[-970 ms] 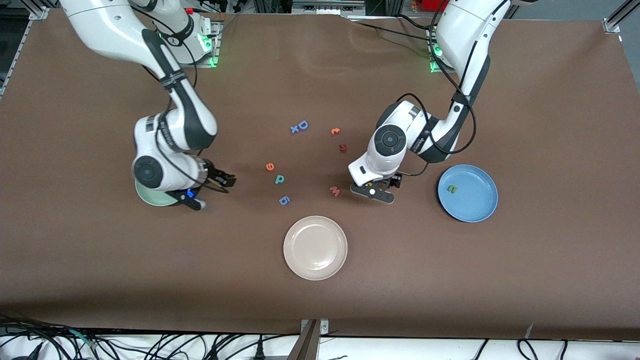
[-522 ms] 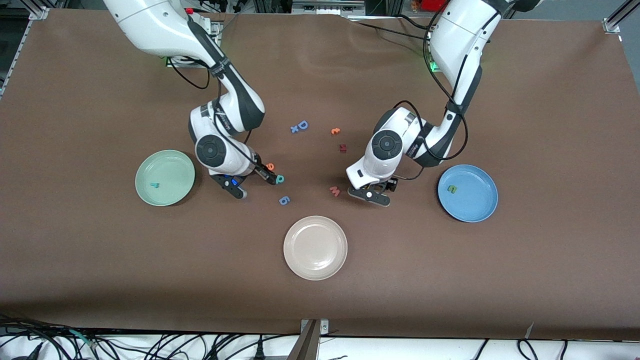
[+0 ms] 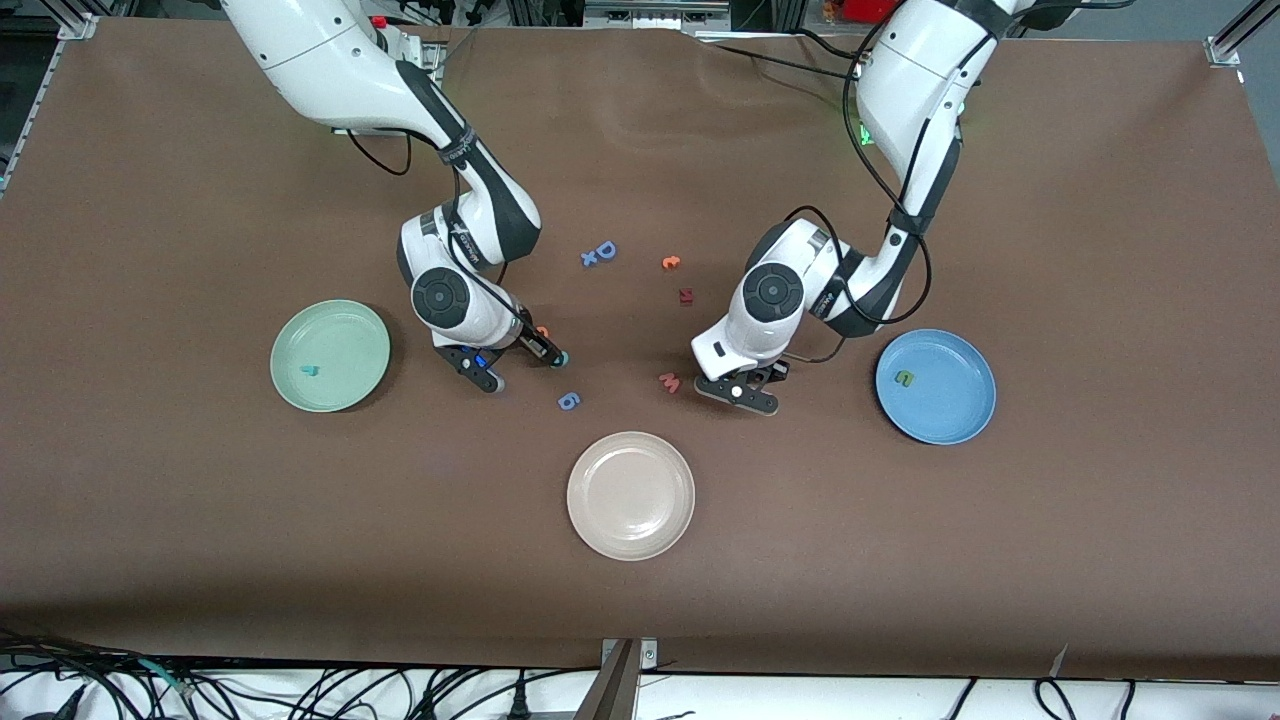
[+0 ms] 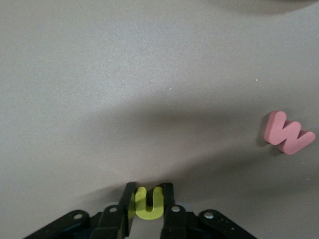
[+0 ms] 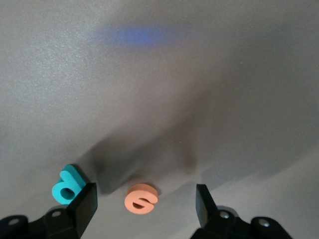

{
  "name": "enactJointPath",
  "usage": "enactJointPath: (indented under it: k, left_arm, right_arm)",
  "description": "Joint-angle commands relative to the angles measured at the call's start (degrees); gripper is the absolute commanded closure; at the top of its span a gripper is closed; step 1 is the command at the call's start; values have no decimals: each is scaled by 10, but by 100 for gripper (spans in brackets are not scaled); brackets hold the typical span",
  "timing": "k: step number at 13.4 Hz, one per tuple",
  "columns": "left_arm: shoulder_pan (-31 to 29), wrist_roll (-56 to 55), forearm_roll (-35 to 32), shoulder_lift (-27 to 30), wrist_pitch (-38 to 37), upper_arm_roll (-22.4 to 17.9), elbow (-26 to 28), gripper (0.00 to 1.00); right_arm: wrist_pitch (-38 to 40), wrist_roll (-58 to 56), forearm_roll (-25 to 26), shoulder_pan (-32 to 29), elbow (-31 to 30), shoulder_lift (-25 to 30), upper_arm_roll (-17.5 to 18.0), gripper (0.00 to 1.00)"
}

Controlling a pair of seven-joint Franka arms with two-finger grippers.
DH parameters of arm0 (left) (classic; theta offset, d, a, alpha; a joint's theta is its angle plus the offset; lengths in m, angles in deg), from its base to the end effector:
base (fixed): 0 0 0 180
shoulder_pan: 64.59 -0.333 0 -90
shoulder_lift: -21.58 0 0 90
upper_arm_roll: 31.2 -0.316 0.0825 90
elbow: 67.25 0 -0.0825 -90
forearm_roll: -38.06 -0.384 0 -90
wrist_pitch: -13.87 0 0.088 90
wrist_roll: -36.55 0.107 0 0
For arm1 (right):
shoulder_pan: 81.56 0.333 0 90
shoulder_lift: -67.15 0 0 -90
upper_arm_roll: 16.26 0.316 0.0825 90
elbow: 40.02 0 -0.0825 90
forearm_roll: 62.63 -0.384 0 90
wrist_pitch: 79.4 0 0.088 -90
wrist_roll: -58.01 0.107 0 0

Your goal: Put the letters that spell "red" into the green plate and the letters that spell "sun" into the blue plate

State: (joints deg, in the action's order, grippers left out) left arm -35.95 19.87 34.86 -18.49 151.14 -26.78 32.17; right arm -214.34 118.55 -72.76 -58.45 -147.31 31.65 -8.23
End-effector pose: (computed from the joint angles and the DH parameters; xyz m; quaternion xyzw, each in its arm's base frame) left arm 0.5579 -0.3578 0.1742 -0.9878 0.1546 0.0191 0.0018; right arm 0.5329 0.3213 0.1721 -0.9380 0.3251 0.1182 0.0210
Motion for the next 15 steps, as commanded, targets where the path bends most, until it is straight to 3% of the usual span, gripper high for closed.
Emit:
enactJointPath:
  k: [1,6,8,10,13,15]
  left_arm:
    - [3,-9,-15,7,-17,-3,-11,99]
    - [-31,2,-16,81,-138,-4,-12,98]
    - [-63,64,-15,98,-174,-3,-13,99]
    - [-106,157,-8,107,-199,-3,-11,98]
    - [-154,247,-9,108,-223,-3,4,98]
    - [-197,330,-9,111,-223,-3,30,97]
  right_arm:
    - [-9,5,-3,5,-7,3,-2,16]
    - [-19,21,-3,13,-6,-6,-2,21]
    - [-19,21,-4,19,-6,-7,-2,25]
    - [-19,21,-3,19,-6,-7,-2,47]
    - [-19,20,-2,19,-6,-7,-2,73]
    - [-19,20,-2,19,-6,-11,-3,76]
